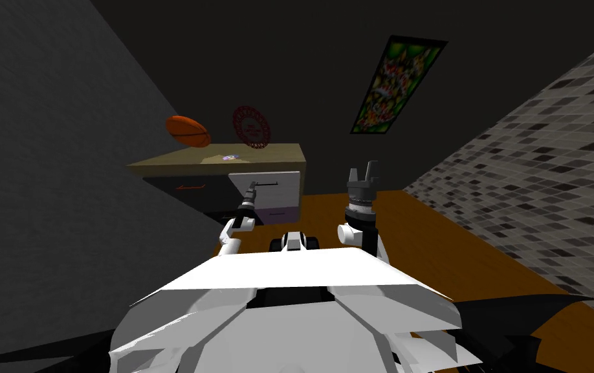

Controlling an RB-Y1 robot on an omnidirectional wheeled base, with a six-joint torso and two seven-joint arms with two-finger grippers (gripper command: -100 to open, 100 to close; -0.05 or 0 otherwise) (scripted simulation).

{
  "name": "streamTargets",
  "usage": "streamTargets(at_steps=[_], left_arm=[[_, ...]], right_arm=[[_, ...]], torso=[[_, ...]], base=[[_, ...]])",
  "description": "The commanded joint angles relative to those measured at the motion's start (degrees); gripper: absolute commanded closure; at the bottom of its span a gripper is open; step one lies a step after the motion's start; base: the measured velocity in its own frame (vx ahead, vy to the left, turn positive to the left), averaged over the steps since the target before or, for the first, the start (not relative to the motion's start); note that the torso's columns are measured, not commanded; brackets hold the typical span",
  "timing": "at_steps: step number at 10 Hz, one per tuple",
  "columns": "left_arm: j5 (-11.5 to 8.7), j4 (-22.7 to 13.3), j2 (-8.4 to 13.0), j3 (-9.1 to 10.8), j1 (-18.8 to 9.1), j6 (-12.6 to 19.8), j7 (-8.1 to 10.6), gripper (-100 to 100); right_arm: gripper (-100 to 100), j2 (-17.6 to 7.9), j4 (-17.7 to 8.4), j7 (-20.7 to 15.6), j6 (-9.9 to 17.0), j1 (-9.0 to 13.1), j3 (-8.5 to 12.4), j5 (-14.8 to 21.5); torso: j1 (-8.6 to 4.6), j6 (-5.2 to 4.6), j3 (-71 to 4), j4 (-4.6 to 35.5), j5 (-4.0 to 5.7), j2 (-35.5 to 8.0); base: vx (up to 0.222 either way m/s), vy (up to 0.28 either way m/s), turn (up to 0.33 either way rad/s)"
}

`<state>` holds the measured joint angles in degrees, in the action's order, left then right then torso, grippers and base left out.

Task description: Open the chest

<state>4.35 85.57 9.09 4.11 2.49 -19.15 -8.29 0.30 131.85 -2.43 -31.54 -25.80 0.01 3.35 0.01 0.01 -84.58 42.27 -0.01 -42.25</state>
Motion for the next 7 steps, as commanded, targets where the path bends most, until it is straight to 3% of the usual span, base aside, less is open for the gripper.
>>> streamTargets(at_steps=[1, 2, 4, 5, 6, 7], left_arm=[[-0.07, -4.17, -0.17, 2.92, -3.55, -0.6, -0.74, -100], [-0.07, -5.16, -0.17, 2.92, -3.67, -0.6, -0.74, -100], [-0.28, -9.59, -0.06, 7.07, -8.06, -0.77, -1.59, -100], [-0.28, -10.71, -0.06, 7.79, -8.62, -0.77, -1.59, -100], [-0.39, -12.31, 0.0, 9.95, -10.76, -0.86, -2.02, -100], [-0.39, -13.48, 0.0, 10.23, -11.09, -0.86, -2.02, -100]], right_arm=[[0, 0.0, 0.0, 0.0, 0.0, -0.01, 0.0, 0.0], [0, 0.0, 0.0, 0.0, 0.0, 0.0, 0.0, 0.0], [0, 0.0, 0.0, 0.0, 0.0, 0.01, 0.0, 0.0], [0, 0.0, 0.0, 0.0, 0.0, 0.02, -0.01, 0.0], [0, 0.0, 0.0, 0.0, 0.0, 0.0, 0.0, 0.0], [0, 0.0, 0.0, 0.0, 0.0, 0.01, 0.0, 0.0]], torso=[[0.0, 0.02, -0.06, -0.03, 0.0, 0.11], [-0.03, -0.05, -0.03, -0.01, 0.01, 0.02], [-0.01, -0.04, 0.09, 0.04, 0.0, -0.16], [-0.06, -0.03, 0.18, 0.08, 0.02, -0.3], [0.03, 0.05, 0.09, 0.04, 0.0, -0.12], [-0.01, -0.02, 0.0, 0.0, 0.0, -0.01]], base=[[-0.052, 0.0, -0.215], [-0.064, 0.008, -0.136], [-0.125, 0.0, -0.316], [-0.121, 0.002, -0.113], [-0.114, -0.011, -0.195], [-0.093, -0.002, -0.109]])
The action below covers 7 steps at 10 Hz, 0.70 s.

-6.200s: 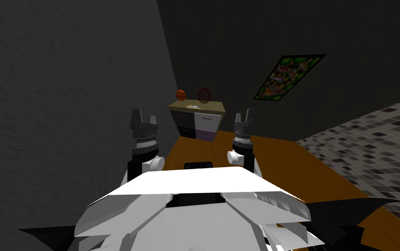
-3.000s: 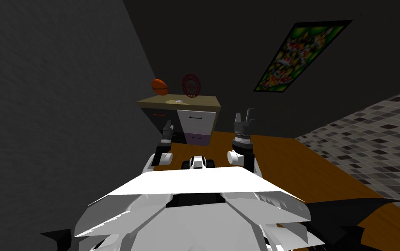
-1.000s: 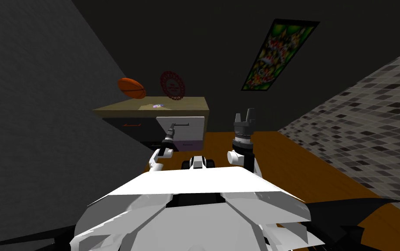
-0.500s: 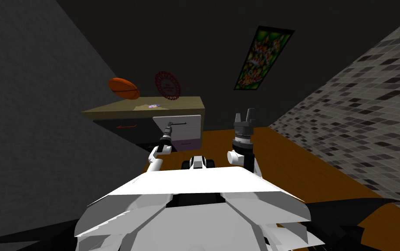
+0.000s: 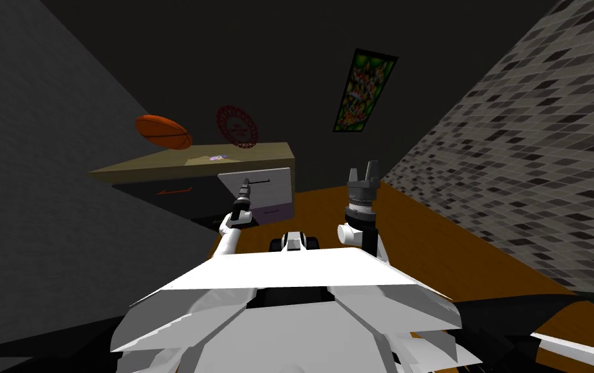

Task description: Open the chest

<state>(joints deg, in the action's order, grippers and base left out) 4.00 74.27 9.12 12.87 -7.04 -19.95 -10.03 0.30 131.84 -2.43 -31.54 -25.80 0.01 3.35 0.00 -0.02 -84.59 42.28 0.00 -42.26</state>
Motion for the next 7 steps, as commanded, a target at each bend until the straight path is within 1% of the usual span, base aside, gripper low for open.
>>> streamTargets(at_steps=[1, 2, 3, 4, 5, 6, 7], left_arm=[[-0.15, -4.36, 0.03, 3.88, -4.03, -0.14, -0.71, -100], [-0.15, -4.95, 0.03, 3.91, -4.03, -0.14, -0.71, -100], [-0.26, -7.3, 0.08, 6.35, -6.29, -0.23, -1.13, -100], [-0.26, -7.72, 0.08, 6.35, -6.5, -0.23, -1.13, -100], [-0.25, -6.94, 0.1, 5.91, -5.77, -0.37, -1.01, -100], [-0.15, -4.95, 0.03, 3.91, -4.03, -0.14, -0.71, 100], [-0.04, -3.07, -0.03, 1.98, -1.93, -0.05, -0.28, 100]], right_arm=[[0, 0.0, 0.0, 0.0, 0.0, -0.01, 0.01, 0.0], [0, 0.0, 0.0, 0.0, 0.0, -0.01, 0.0, 0.0], [0, 0.0, 0.0, 0.0, 0.0, -0.02, 0.01, 0.0], [0, 0.0, 0.0, 0.0, 0.0, -0.01, 0.0, 0.0], [0, 0.0, 0.0, 0.0, 0.0, -0.02, 0.01, 0.0], [0, 0.0, 0.0, 0.0, 0.0, -0.02, 0.01, 0.0], [0, -0.01, 0.01, 0.0, -0.01, -0.05, 0.02, 0.0]], torso=[[0.04, 0.05, -0.06, -0.03, 0.0, 0.1], [0.06, -0.01, -0.05, -0.03, -0.02, 0.08], [0.03, 0.04, -0.05, -0.03, -0.01, 0.09], [-0.04, -0.02, 0.02, 0.01, 0.01, -0.05], [-0.03, 0.06, 0.04, 0.02, 0.02, -0.05], [0.01, 0.04, -0.04, -0.02, 0.0, 0.08], [0.08, 0.11, -0.18, -0.09, -0.01, 0.31]], base=[[-0.088, 0.013, -0.227], [-0.066, 0.007, -0.133], [-0.091, -0.005, -0.26], [-0.083, -0.009, -0.112], [-0.029, -0.005, 0.001], [0.063, 0.006, 0.345], [0.145, 0.013, 0.448]])
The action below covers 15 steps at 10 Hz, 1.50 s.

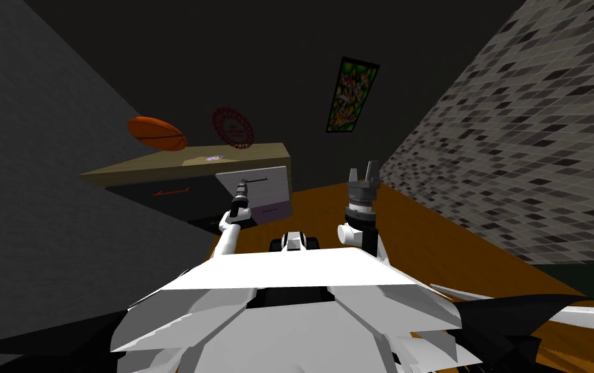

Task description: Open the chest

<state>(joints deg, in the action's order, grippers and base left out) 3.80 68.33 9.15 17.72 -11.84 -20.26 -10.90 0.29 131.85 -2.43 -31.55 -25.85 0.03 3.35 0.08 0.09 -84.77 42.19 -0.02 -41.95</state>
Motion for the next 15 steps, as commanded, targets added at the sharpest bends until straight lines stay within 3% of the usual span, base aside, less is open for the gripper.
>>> streamTargets(at_steps=[1, 2, 3, 4, 5, 6, 7, 8, 9, 11, 12, 13, 14, 15], left_arm=[[0.16, 3.58, -0.06, -3.38, 3.24, 0.26, 0.59, 100], [0.27, 5.36, -0.11, -5.58, 5.45, 0.34, 1.02, 100], [0.27, 6.53, -0.11, -5.82, 5.71, 0.34, 1.02, 100], [0.38, 8.74, -0.17, -8.2, 8.19, 0.43, 1.44, 100], [0.38, 9.3, -0.17, -8.25, 8.19, 0.43, 1.44, 100], [0.49, 11.18, -0.23, -10.67, 10.45, 0.52, 1.87, 100], [0.49, 12.07, -0.23, -10.69, 10.66, 0.52, 1.87, 100], [0.6, 13.66, -0.29, -13.11, 12.79, 0.6, 2.29, 100], [0.6, 14.84, -0.29, -13.13, 13.13, 0.6, 2.29, 100], [0.81, 19.63, -0.4, -17.34, 17.95, 0.78, 3.14, 100], [0.81, 20.39, -0.4, -18.01, 18.08, 0.78, 3.14, 100], [0.92, 22.59, -0.46, -20.25, 20.48, 0.87, 3.56, 100], [0.92, 23.16, -0.46, -20.45, 20.55, 0.87, 3.56, 100], [1.03, 25.21, -0.51, -22.85, 22.96, 0.95, 3.99, 100]], right_arm=[[0, 0.0, 0.0, 0.0, 0.0, -0.01, 0.0, 0.0], [0, 0.0, 0.0, 0.0, 0.0, 0.01, -0.01, 0.0], [0, 0.0, 0.0, 0.0, 0.0, 0.0, 0.0, 0.0], [0, 0.0, 0.0, 0.0, 0.0, 0.01, -0.01, 0.0], [0, 0.0, 0.0, 0.0, 0.0, 0.01, 0.0, 0.0], [0, 0.0, 0.0, 0.0, 0.0, 0.02, -0.01, 0.0], [0, 0.0, 0.0, 0.0, 0.0, 0.01, 0.0, 0.0], [0, 0.0, 0.0, 0.0, 0.0, 0.02, -0.01, 0.0], [0, 0.0, 0.0, 0.0, 0.0, 0.01, 0.0, 0.0], [0, 0.0, 0.0, 0.0, 0.0, 0.01, 0.0, 0.0], [0, 0.0, 0.0, 0.0, 0.0, 0.0, 0.0, 0.0], [0, 0.0, 0.0, 0.0, 0.0, 0.02, -0.01, 0.0], [0, 0.0, 0.0, 0.0, 0.0, 0.01, 0.0, 0.0], [0, 0.0, 0.0, 0.0, 0.0, 0.02, -0.01, 0.0]], torso=[[0.01, -0.07, -0.09, -0.04, -0.01, 0.13], [-0.11, -0.18, 0.03, 0.01, 0.01, -0.09], [-0.13, -0.17, 0.16, 0.05, 0.01, -0.28], [-0.12, -0.15, 0.28, 0.13, 0.02, -0.49], [-0.09, -0.07, 0.3, 0.14, 0.02, -0.48], [-0.12, -0.13, 0.28, 0.13, 0.03, -0.47], [-0.08, -0.06, 0.22, 0.1, 0.02, -0.36], [-0.07, -0.12, 0.19, 0.09, 0.01, -0.34], [-0.06, -0.06, 0.16, 0.07, 0.01, -0.27], [-0.06, -0.07, 0.18, 0.08, 0.01, -0.31], [-0.12, -0.07, 0.11, 0.06, 0.03, -0.19], [-0.12, -0.15, 0.18, 0.08, 0.03, -0.32], [-0.04, -0.08, 0.24, 0.11, 0.01, -0.4], [-0.02, -0.11, 0.27, 0.13, 0.0, -0.46]], base=[[0.141, -0.006, 0.048], [0.13, 0.008, 0.168], [0.09, 0.007, 0.13], [0.091, 0.001, 0.247], [0.073, -0.009, 0.11], [0.085, -0.006, 0.214], [0.077, -0.006, 0.123], [0.095, -0.003, 0.267], [0.081, -0.008, 0.116], [0.122, -0.014, 0.289], [0.107, -0.029, 0.125], [0.094, -0.012, 0.181], [0.073, -0.008, 0.134], [0.102, -0.01, 0.249]])
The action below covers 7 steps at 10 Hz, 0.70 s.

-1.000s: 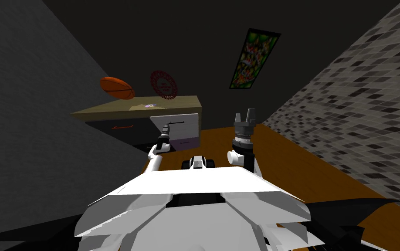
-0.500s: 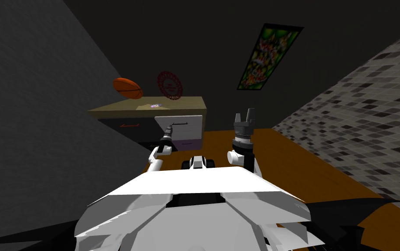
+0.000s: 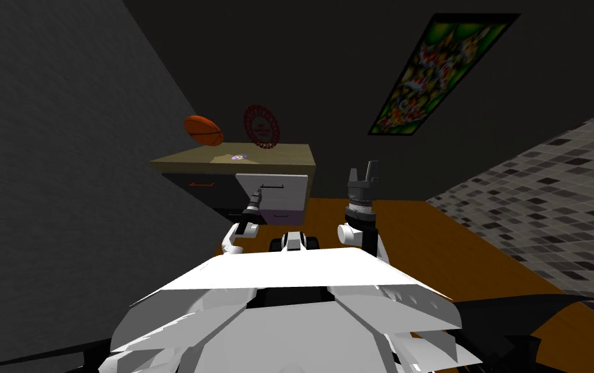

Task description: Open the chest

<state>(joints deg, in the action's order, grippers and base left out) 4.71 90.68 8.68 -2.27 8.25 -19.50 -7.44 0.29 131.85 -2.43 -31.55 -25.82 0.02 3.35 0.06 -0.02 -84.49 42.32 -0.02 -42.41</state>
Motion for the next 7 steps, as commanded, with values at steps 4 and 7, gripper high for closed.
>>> streamTargets(at_steps=[4, 7], left_arm=[[-0.22, 5.57, -0.3, -2.53, 2.2, 3.55, 0.76, -100], [-0.28, 3.22, -0.28, -0.41, -0.41, 3.99, 0.5, -100]], right_arm=[[0, 0.01, 0.0, 0.0, 0.0, 0.02, -0.01, 0.0], [0, 0.0, 0.0, 0.0, 0.0, 0.01, -0.01, 0.0]], torso=[[-0.21, 0.01, 0.04, 0.02, 0.06, -0.07], [0.07, 0.03, -0.11, -0.05, -0.02, 0.18]], base=[[0.005, -0.047, 0.001], [-0.026, -0.028, -0.072]])
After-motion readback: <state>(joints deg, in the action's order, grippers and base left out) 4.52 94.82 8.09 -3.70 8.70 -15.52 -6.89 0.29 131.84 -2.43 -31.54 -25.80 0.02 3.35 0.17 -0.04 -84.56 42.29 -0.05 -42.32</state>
